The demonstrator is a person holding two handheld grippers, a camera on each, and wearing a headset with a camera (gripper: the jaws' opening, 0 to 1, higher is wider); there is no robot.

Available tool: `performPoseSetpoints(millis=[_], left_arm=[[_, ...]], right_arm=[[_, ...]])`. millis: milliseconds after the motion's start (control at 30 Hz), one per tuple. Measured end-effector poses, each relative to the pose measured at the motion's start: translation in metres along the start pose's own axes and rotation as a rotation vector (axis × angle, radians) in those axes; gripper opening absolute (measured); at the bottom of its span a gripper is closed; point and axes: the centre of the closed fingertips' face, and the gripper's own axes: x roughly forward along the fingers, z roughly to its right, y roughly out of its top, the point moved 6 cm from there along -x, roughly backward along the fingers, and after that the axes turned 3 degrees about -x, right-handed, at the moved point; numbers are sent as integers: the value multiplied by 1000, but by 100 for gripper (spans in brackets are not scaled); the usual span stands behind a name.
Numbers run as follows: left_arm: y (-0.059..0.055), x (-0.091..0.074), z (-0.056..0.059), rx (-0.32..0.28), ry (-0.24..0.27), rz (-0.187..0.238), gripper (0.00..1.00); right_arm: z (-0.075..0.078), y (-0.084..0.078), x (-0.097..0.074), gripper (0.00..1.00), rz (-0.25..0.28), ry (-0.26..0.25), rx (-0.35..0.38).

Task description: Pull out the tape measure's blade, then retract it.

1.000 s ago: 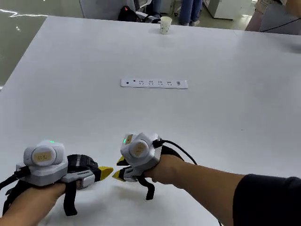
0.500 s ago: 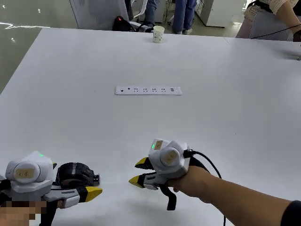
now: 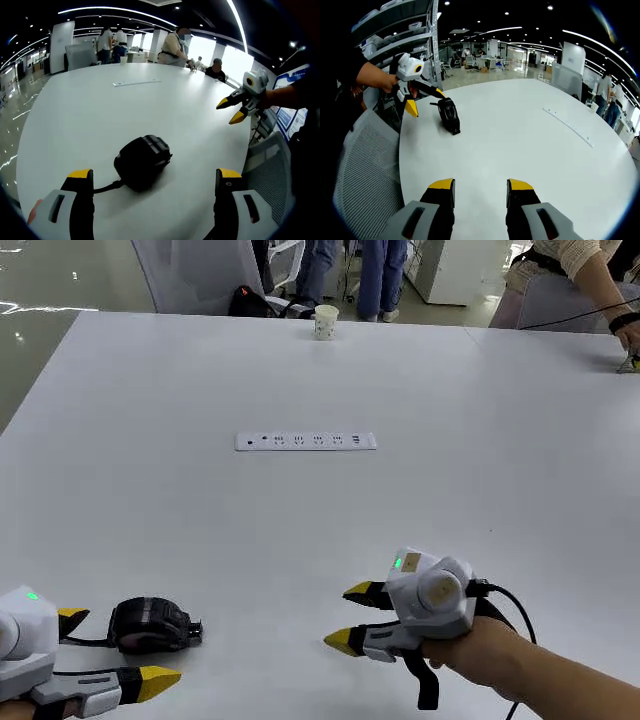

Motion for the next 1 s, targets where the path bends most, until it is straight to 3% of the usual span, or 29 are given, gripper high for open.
performPoseSetpoints(millis=[233,500,833,1000], left_arm=[[-14,-16,-5,22,-13,-24,99],[-17,-29,-13,51,-17,-33,99],[-23,-44,-27,24,14,-30,99],[-23,-48,-29,48,28,-24,99]], right_arm=[[5,-20,-23,45,-10,-23,16],[14,-38,-48,59,-9,-63,79],[25,-85,-83,81,-13,-139,211],[26,-98,-99,86,-28,-167,193]])
